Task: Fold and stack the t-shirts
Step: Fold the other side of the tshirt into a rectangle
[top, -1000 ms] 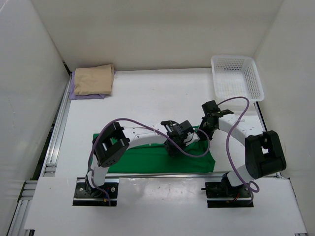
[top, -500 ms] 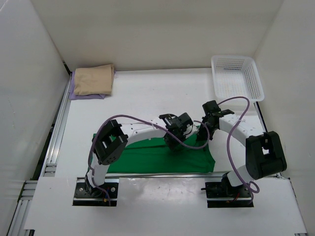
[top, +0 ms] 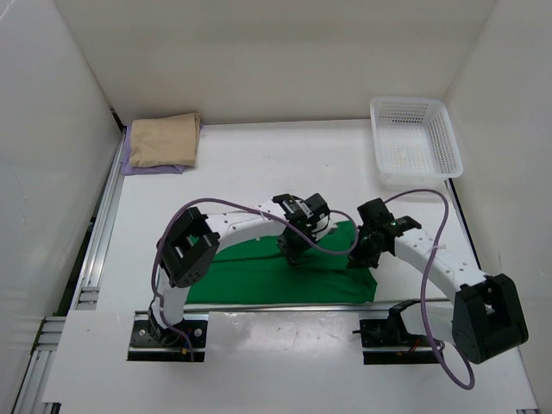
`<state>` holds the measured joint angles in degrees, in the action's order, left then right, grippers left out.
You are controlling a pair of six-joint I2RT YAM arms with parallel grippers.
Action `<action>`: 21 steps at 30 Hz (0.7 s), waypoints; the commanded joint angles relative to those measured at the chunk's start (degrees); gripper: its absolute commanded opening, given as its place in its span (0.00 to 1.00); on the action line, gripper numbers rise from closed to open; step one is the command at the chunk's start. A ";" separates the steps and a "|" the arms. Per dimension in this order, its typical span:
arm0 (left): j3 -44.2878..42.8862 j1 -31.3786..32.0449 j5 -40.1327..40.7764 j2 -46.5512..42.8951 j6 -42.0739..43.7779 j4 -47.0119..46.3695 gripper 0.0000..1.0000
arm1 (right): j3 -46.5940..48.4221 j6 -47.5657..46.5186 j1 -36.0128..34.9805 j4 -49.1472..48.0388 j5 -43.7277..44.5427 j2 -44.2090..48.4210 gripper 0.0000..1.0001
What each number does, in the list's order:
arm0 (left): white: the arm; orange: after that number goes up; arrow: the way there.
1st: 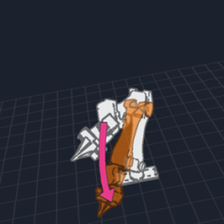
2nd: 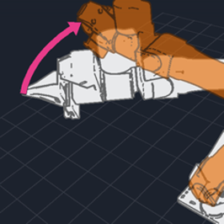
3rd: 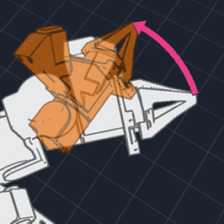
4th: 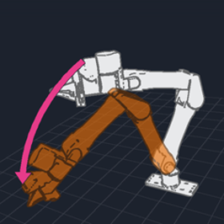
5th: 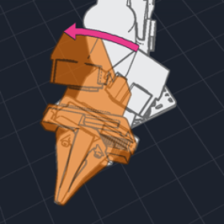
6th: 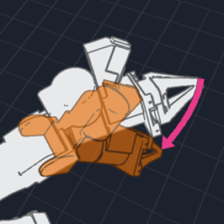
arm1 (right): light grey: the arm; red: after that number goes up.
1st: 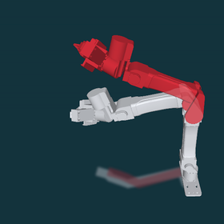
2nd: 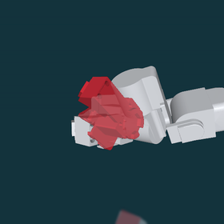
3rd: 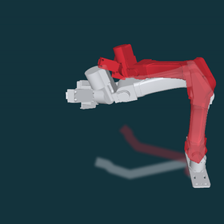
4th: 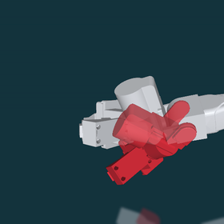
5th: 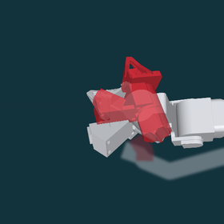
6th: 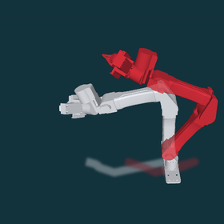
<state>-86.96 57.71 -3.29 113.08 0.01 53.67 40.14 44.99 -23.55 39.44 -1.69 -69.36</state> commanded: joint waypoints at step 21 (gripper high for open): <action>1.53 2.84 -3.65 -5.23 -0.01 6.53 0.54 | -3.59 2.03 -1.59 4.50 3.35 18.01 0.47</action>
<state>-84.99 60.25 -6.37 112.95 -0.01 57.93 34.33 46.54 -24.88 42.48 -1.23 -56.12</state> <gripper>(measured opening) 0.534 0.463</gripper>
